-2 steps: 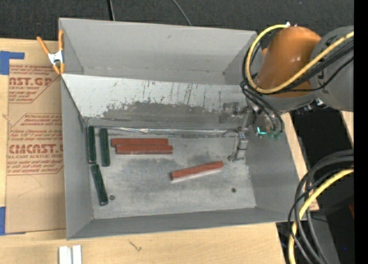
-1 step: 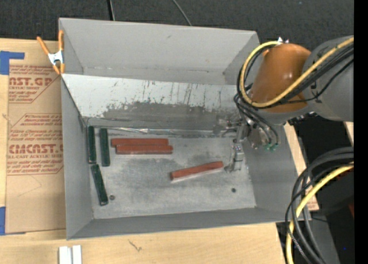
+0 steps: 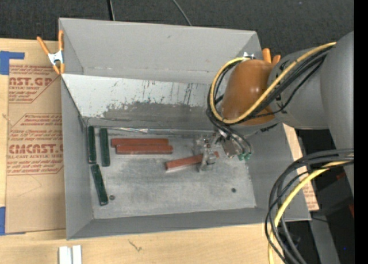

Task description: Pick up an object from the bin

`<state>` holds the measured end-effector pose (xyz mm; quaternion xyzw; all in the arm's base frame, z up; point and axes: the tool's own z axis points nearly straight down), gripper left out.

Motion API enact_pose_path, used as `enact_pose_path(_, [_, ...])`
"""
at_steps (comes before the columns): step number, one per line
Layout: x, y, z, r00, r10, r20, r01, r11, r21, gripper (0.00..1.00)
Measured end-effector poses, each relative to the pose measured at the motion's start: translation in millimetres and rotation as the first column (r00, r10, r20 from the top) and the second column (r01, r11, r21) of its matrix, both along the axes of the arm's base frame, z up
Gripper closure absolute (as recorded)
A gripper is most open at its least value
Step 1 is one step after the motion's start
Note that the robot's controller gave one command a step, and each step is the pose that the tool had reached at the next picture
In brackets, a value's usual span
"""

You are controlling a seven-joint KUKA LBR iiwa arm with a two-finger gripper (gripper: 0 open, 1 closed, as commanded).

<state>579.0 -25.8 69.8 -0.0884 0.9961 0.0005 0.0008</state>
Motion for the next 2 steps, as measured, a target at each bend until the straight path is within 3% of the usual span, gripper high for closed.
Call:
enact_pose_path(1, [0.0, 0, 0, 1.000, 0.000, 0.000, 0.000, 1.000, 0.000, 1.00])
enact_pose_path(2, [-24.3, 8, 161, 1.000, -0.008, 0.004, 0.008, 1.000, -0.001, 1.00])
